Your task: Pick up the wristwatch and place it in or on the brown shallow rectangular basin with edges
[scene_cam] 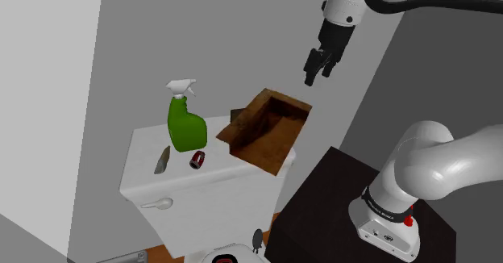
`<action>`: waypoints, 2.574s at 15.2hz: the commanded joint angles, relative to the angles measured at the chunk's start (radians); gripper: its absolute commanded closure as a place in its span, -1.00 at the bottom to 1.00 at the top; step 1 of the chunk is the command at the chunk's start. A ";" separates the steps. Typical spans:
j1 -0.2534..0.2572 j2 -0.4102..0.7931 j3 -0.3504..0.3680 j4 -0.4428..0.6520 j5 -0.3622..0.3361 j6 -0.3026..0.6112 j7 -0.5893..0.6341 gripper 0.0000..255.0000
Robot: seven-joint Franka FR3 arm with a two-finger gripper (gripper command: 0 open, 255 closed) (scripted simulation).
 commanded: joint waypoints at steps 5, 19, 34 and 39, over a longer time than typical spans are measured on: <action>0.023 0.083 0.079 0.006 0.045 0.065 0.087 -1.00; 0.062 0.501 0.340 0.183 0.087 0.266 0.396 -1.00; 0.144 1.030 0.478 0.560 -0.119 0.328 0.732 -1.00; 0.148 1.052 0.473 0.518 -0.133 0.389 0.741 -1.00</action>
